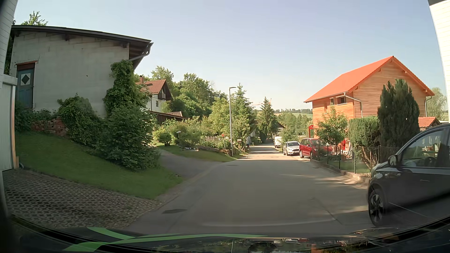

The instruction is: Follow the waypoints while adhering to traffic rules and regulations

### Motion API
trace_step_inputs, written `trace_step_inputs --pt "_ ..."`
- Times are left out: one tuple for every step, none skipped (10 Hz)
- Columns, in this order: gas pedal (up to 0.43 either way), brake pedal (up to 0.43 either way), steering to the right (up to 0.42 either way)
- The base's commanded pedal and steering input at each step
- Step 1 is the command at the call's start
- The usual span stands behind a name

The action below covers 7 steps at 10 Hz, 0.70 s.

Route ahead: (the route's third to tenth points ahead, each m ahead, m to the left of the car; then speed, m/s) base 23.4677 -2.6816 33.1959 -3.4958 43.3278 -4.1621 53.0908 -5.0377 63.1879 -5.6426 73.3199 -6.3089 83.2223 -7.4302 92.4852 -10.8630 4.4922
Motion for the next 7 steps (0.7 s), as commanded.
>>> trace_step_inputs --pt "0.000 0.000 0.002" --pt "0.000 0.000 0.005" --pt "0.000 0.000 0.012" --pt "0.000 0.000 0.018" --pt "0.000 0.000 0.022" --pt "0.000 0.000 0.026" --pt "0.000 0.000 0.030"
